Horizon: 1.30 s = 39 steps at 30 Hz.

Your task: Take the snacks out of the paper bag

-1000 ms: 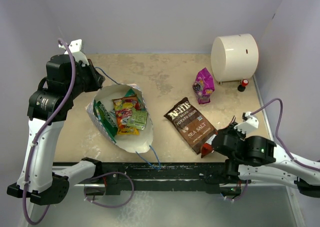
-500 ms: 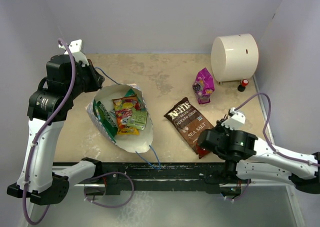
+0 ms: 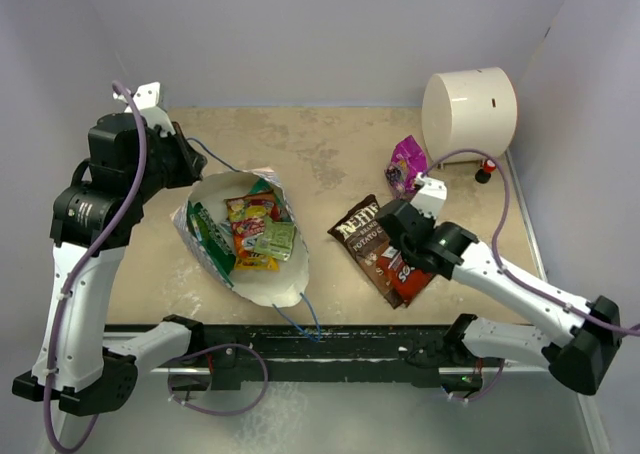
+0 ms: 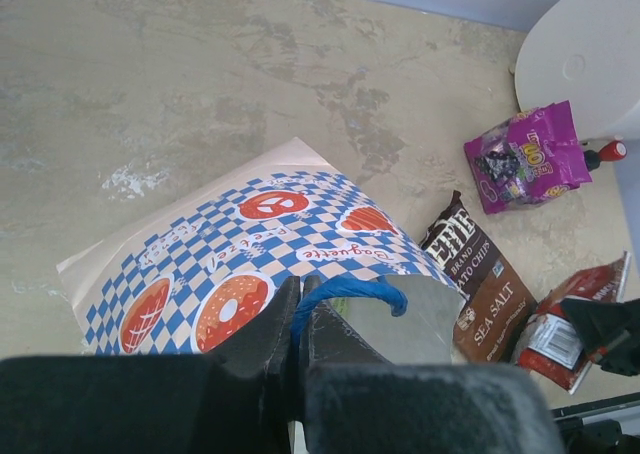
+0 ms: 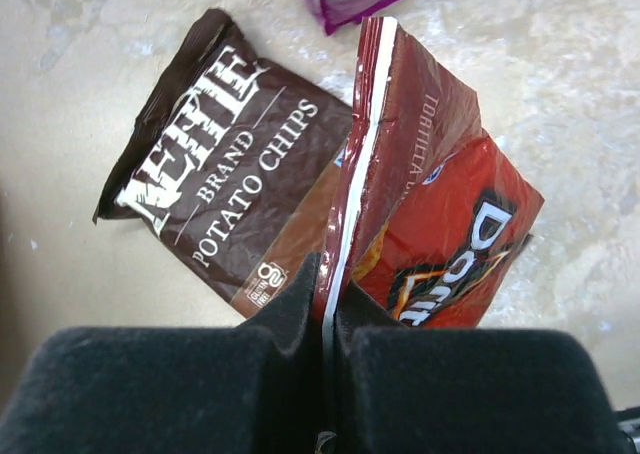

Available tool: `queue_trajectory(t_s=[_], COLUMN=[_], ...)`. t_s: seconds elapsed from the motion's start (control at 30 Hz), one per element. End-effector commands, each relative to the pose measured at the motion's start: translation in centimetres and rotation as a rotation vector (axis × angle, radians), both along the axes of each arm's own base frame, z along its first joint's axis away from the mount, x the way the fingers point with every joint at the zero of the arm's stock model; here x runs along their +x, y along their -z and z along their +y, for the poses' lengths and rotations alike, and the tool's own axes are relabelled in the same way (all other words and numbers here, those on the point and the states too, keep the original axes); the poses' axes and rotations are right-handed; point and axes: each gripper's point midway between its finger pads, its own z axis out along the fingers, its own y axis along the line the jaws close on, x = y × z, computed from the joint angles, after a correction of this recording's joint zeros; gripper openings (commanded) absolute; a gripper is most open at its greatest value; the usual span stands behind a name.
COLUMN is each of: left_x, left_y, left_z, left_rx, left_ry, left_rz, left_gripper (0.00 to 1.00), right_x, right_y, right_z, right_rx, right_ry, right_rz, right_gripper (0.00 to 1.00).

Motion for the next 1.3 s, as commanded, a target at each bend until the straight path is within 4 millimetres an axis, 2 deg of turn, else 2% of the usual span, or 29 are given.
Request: queue_trajectory(t_s=[0.0,0.07,0.17,0.37,0.5,0.73,0.9,1.03,1.1,1.2,1.27], left_x=[-0.8,-0.9,-0.9,-0.9,-0.9,-0.8,-0.9,-0.9,-1.0,-1.0,-0.9], left_y=[-2.5,-2.5,-2.5,-2.4,-2.3,-2.4,-2.4,-2.3,-2.3,-2.4,-2.4], left_z=[0.6,0.6,0.6,0.6,0.8,1.0,1.1,1.3,1.5,1.5,1.5], left_rx=[-0.031,-0.034,-0.039,-0.047,-0.042,-0.036,-0.039,-0.033,-0.029,-0.031,-0.034], left_ry=[-0.028,-0.034,-0.038,-0.043,-0.052,-0.063,-0.073,-0.084,-0.090,-0.093,-0.093], left_rz=[-0.081,-0.081,-0.077,-0.072,-0.068,-0.067,-0.064,-0.060,-0.061,-0.062,-0.059], left_gripper=[0.00,0.00,0.00,0.00,0.00,0.00,0.00,0.00,0.00,0.00,0.00], right_x=[2.6,3.3,4.2,6.5,7.8,9.5,11.2,12.5,13.0,13.8,14.2], right_y=[-0.9,-0.8,0.4,0.4,1.4,3.1,3.0,3.7,3.6,3.4,3.2], right_z=[3.4,4.3,4.4,6.2,7.1,7.1,7.7,8.7,9.3,10.3,11.4], right_rx=[0.027,0.032,0.039,0.119,0.170,0.184,0.208,0.269,0.292,0.316,0.342], right_ry=[-0.106,-0.122,-0.099,-0.094,-0.081,-0.021,-0.036,-0.059,-0.077,-0.142,-0.210], right_rz=[-0.022,-0.017,0.026,0.044,0.090,0.162,0.157,0.179,0.174,0.148,0.129], right_gripper=[0.00,0.00,0.00,0.00,0.00,0.10,0.26,0.39,0.50,0.73,0.81])
